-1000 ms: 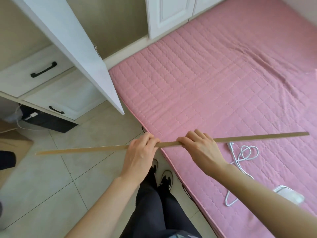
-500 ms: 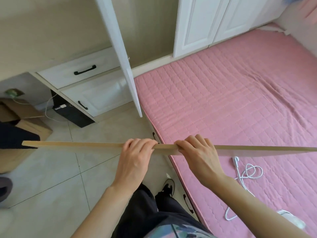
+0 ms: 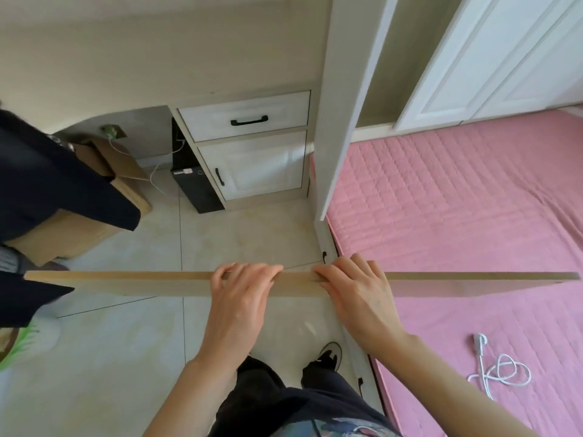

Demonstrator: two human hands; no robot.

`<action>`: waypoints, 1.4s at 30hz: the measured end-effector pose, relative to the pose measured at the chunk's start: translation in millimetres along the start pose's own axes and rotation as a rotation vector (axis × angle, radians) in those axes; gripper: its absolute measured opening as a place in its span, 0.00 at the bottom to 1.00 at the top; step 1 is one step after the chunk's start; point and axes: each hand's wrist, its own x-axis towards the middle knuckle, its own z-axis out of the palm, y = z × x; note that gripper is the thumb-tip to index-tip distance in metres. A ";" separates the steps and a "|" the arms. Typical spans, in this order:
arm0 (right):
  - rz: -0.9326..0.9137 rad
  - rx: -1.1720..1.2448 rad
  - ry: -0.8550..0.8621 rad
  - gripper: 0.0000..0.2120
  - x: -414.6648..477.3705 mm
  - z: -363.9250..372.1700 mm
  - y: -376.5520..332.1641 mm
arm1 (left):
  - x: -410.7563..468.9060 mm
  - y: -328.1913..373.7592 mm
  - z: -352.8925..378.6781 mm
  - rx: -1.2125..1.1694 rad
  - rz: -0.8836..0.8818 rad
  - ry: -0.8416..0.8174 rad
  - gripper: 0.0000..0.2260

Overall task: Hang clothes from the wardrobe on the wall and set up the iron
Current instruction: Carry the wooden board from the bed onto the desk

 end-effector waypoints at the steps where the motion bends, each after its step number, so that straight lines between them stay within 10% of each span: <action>1: -0.010 0.011 0.001 0.07 7.4 4.8 -12.5 | -2.4 -11.5 -7.7 -0.001 -0.018 -0.002 0.11; 21: -0.142 0.106 -0.060 0.08 147.8 104.8 -206.2 | -16.2 -221.8 -141.5 0.080 -0.142 0.085 0.12; 42: -0.240 0.189 -0.012 0.09 392.3 150.4 -198.6 | 175.6 -343.0 -182.2 0.194 -0.167 0.208 0.12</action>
